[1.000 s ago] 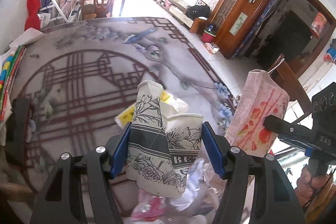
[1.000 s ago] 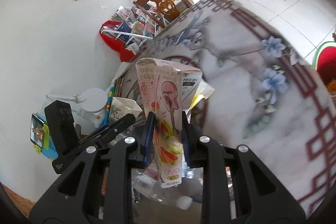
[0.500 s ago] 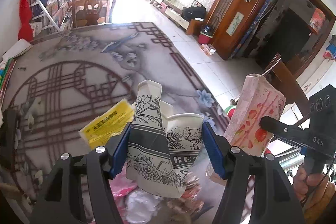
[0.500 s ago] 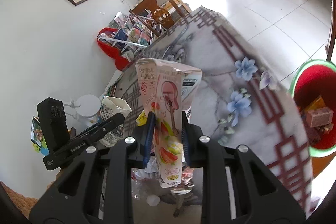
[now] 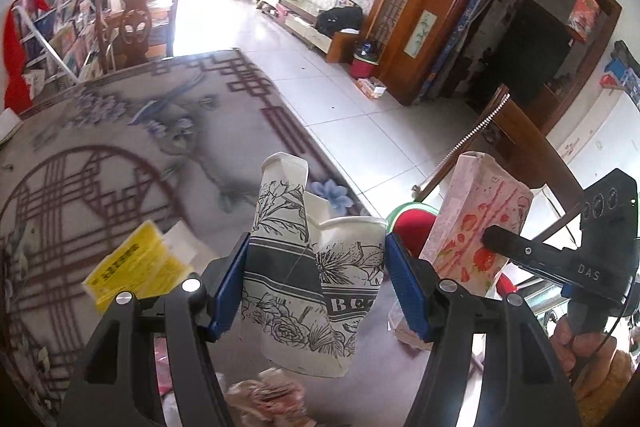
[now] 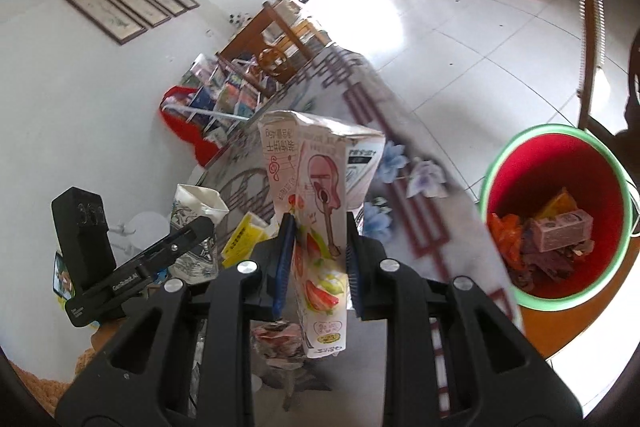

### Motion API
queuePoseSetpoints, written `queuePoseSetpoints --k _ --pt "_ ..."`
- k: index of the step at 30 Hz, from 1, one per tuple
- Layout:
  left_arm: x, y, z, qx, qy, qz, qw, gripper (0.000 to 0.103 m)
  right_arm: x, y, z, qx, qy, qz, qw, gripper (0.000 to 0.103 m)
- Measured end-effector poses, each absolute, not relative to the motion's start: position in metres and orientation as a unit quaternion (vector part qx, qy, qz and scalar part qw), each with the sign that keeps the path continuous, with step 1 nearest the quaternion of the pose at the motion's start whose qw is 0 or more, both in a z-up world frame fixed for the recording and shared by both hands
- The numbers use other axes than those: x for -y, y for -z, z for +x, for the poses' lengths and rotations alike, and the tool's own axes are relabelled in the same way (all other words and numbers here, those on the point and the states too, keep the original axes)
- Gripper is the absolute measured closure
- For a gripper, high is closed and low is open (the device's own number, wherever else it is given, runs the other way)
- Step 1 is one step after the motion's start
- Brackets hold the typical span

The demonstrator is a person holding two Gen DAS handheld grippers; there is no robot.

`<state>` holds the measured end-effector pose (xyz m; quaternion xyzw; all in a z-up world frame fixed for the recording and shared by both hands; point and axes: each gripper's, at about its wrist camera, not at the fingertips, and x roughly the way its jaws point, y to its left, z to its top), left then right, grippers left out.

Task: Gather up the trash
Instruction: 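Carry the cup and pink carton to the red bucket and open both tools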

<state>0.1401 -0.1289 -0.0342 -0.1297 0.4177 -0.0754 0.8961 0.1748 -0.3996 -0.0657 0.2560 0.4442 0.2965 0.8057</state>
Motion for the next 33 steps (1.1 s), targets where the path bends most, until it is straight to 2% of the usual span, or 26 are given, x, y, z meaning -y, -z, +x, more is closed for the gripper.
queuePoseSetpoints --k 23,33 --pt "0.245 0.035 0.201 -0.434 0.168 -0.085 0.881 0.04 0.528 0.085 0.203 -0.431 -0.189 0.3 0.83 0.079" --pt "0.311 0.067 0.237 -0.473 0.234 -0.098 0.844 0.04 0.57 0.104 0.208 -0.439 -0.138 0.314 0.831 0.079"
